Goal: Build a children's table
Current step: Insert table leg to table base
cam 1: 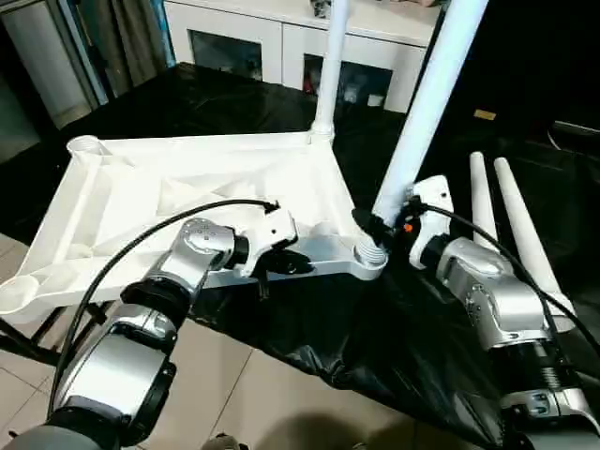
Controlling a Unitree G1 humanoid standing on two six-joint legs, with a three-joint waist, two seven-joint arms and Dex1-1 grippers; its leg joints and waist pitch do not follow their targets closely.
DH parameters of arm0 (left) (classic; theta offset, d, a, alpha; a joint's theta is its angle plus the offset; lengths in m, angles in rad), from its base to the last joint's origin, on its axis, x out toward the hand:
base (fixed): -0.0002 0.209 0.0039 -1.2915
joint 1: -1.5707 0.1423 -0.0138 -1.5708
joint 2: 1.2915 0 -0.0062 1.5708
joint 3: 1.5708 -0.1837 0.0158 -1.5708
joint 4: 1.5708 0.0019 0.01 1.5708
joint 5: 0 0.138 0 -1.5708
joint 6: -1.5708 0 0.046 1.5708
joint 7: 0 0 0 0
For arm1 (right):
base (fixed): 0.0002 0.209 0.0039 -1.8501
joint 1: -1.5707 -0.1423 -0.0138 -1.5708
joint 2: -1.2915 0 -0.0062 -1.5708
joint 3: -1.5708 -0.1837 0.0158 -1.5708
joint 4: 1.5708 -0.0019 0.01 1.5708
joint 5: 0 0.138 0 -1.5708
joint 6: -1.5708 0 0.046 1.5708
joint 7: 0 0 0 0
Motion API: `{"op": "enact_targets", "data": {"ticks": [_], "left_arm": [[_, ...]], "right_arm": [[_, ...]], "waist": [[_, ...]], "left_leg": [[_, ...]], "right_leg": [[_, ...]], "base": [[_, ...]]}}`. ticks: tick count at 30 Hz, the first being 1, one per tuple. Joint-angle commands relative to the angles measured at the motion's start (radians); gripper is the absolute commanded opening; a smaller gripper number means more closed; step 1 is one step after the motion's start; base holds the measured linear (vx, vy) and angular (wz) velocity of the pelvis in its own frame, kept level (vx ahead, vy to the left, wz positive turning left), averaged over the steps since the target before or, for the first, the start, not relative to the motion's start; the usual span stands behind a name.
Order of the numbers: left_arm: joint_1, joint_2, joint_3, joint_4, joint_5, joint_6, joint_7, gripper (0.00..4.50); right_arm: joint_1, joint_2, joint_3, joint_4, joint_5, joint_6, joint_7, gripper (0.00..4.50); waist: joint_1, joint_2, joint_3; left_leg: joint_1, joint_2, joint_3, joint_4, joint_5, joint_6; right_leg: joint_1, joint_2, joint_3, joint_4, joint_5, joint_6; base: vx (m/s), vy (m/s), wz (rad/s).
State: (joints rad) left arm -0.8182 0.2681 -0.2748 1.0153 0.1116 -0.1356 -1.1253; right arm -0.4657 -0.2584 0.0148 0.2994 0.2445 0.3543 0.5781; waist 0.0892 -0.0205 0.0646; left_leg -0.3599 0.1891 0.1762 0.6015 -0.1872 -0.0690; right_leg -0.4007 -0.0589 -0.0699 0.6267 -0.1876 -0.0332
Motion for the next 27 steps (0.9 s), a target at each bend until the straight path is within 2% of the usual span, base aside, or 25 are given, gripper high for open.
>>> {"op": "enact_targets", "data": {"ticks": [1,6,7,9,11,12,14,20,22,27], "left_arm": [[0.013,0.030,-0.034,0.024,0.057,0.019,0.008,0.00],[0.012,0.020,-0.018,0.017,0.034,0.021,0.017,0.00],[0.012,0.019,-0.016,0.017,0.029,0.028,0.014,0.27],[0.012,0.019,-0.020,0.018,0.033,0.032,0.014,0.27],[0.013,0.021,-0.026,0.020,0.041,0.027,0.021,0.62],[0.010,0.024,-0.032,0.029,0.057,0.023,0.037,0.65],[0.008,0.025,-0.029,0.033,0.054,0.033,0.031,0.65],[0.002,0.030,-0.032,0.031,0.051,0.046,0.024,0.19],[0.000,0.029,-0.026,0.028,0.045,0.051,0.019,0.03],[0.007,0.026,-0.021,0.023,0.039,0.053,0.004,0.00]], "right_arm": [[-0.004,-0.011,0.007,0.008,0.003,-0.007,0.013,1.89],[-0.006,-0.012,0.007,0.013,-0.001,-0.006,0.019,1.89],[-0.006,-0.012,0.006,0.013,-0.001,-0.006,0.019,1.89],[-0.007,-0.010,0.007,0.016,-0.004,-0.006,0.019,1.89],[-0.008,-0.008,0.007,0.017,-0.005,-0.006,0.019,1.89],[-0.009,-0.009,0.006,0.018,-0.006,-0.005,0.021,1.89],[-0.009,-0.009,0.007,0.019,-0.006,-0.005,0.022,1.89],[-0.010,-0.011,0.007,0.022,-0.010,-0.005,0.028,1.89],[-0.012,-0.010,0.008,0.025,-0.011,-0.004,0.029,1.89],[-0.014,-0.009,0.011,0.036,-0.012,-0.007,0.035,1.89]], "waist": [[0.009,-0.003,-0.070],[0.008,-0.003,-0.070],[0.008,-0.003,-0.070],[0.008,-0.003,-0.069],[0.008,-0.004,-0.069],[0.008,-0.005,-0.068],[0.008,-0.005,-0.068],[0.008,-0.005,-0.066],[0.008,-0.005,-0.065],[0.008,-0.005,-0.067]], "left_leg": [[0.007,0.041,-0.017,-0.073,-0.171,0.019],[0.006,0.042,-0.017,-0.073,-0.169,0.021],[0.007,0.042,-0.016,-0.073,-0.171,0.021],[0.007,0.043,-0.017,-0.074,-0.176,0.020],[0.007,0.041,-0.016,-0.073,-0.179,0.020],[0.008,0.042,-0.016,-0.074,-0.180,0.020],[0.007,0.041,-0.016,-0.074,-0.182,0.020],[0.009,0.041,-0.017,-0.075,-0.193,0.017],[0.009,0.042,-0.017,-0.076,-0.197,0.016],[0.006,0.041,-0.017,-0.075,-0.183,0.020]], "right_leg": [[0.056,-0.098,0.057,-0.091,-0.255,-0.169],[0.055,-0.098,0.057,-0.090,-0.247,-0.171],[0.054,-0.098,0.057,-0.090,-0.244,-0.175],[0.054,-0.098,0.057,-0.091,-0.249,-0.176],[0.055,-0.098,0.057,-0.092,-0.259,-0.171],[0.054,-0.099,0.057,-0.093,-0.263,-0.171],[0.055,-0.099,0.057,-0.095,-0.279,-0.166],[0.051,-0.099,0.057,-0.100,-0.323,-0.151],[0.051,-0.099,0.057,-0.100,-0.324,-0.152],[0.053,-0.100,0.058,-0.097,-0.292,-0.160]], "base": [[0.000,0.000,0.00],[0.000,0.000,0.00],[0.000,0.000,0.00],[0.000,0.000,0.00],[0.000,0.000,0.00],[0.000,0.000,0.00],[0.000,0.000,0.00],[0.000,0.000,0.00],[0.000,0.000,0.00],[0.000,0.000,0.00]]}}
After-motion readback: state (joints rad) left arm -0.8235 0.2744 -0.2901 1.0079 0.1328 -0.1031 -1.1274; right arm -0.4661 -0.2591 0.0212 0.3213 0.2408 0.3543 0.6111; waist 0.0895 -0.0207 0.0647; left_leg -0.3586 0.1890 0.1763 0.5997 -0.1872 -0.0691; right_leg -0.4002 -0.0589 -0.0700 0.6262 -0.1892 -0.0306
